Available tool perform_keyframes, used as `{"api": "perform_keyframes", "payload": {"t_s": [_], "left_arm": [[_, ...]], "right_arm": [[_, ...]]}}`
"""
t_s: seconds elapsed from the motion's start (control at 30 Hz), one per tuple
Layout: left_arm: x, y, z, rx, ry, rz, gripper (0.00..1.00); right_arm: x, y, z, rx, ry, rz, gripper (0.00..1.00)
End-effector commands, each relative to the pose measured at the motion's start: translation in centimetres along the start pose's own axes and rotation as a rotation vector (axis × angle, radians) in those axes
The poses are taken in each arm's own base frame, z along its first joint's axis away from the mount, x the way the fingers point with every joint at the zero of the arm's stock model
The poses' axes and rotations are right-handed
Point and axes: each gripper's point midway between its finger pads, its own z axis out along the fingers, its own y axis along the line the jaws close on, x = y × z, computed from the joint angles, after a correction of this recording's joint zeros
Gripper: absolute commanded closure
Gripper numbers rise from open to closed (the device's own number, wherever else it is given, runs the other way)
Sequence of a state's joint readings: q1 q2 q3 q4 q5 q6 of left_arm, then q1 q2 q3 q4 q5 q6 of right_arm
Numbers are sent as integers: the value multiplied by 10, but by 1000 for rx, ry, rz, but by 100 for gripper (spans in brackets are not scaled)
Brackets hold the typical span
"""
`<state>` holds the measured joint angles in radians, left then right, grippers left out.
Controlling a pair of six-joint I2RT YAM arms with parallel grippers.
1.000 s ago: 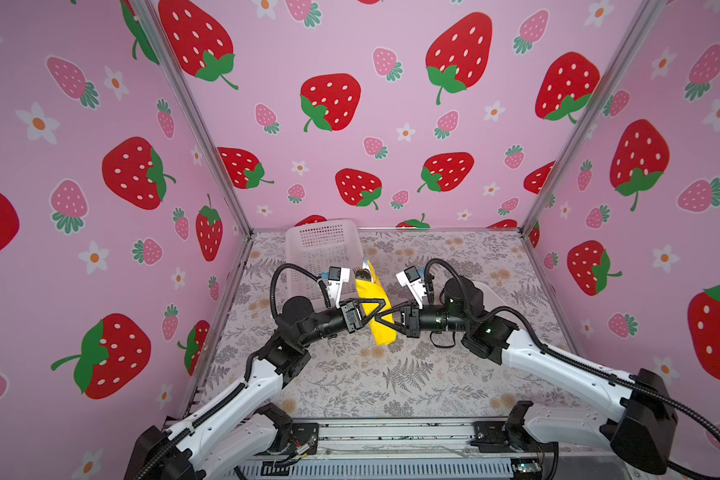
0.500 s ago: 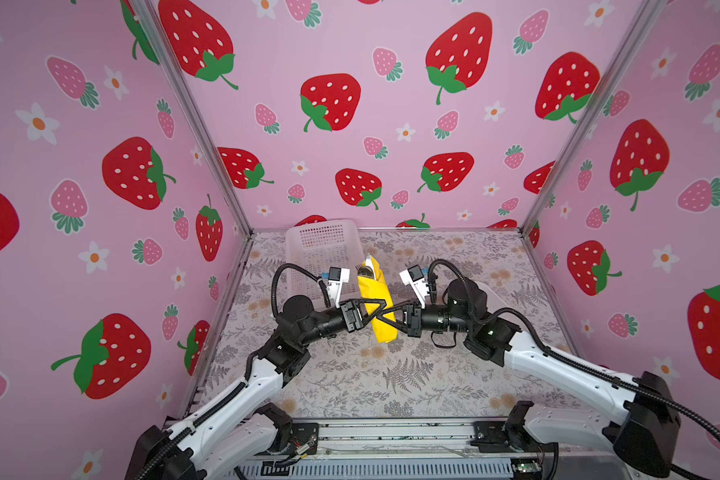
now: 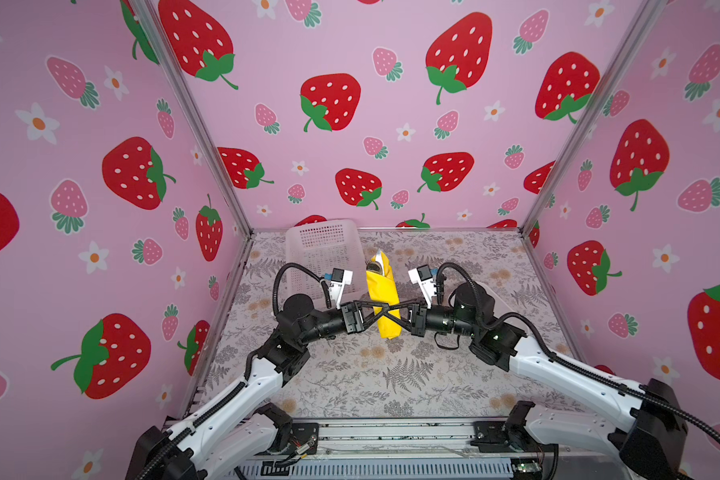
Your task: Place the utensils on the paper napkin and roll it up
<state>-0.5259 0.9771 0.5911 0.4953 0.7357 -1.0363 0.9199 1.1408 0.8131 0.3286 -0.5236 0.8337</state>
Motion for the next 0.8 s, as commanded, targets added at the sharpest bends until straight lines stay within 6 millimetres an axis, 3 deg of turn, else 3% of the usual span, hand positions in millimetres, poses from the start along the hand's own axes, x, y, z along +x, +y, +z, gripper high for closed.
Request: {"api": "perform_keyframes", "payload": {"t_s": [0.0, 0.2, 0.37, 0.77], "left_arm": [[-7, -25, 4, 130, 32, -3, 5], [-14, -43, 7, 178, 48, 35, 7], [-22, -44, 8, 185, 21, 32, 13], [-31, -48, 11, 213, -6, 26, 37]], "right_arm": [[-21, 22, -7, -76, -86, -48, 89], [-22, 31, -6, -126, -76, -60, 89], [-22, 32, -6, -135, -69, -57, 89], [-18, 32, -5, -153, -53, -57, 89]]}}
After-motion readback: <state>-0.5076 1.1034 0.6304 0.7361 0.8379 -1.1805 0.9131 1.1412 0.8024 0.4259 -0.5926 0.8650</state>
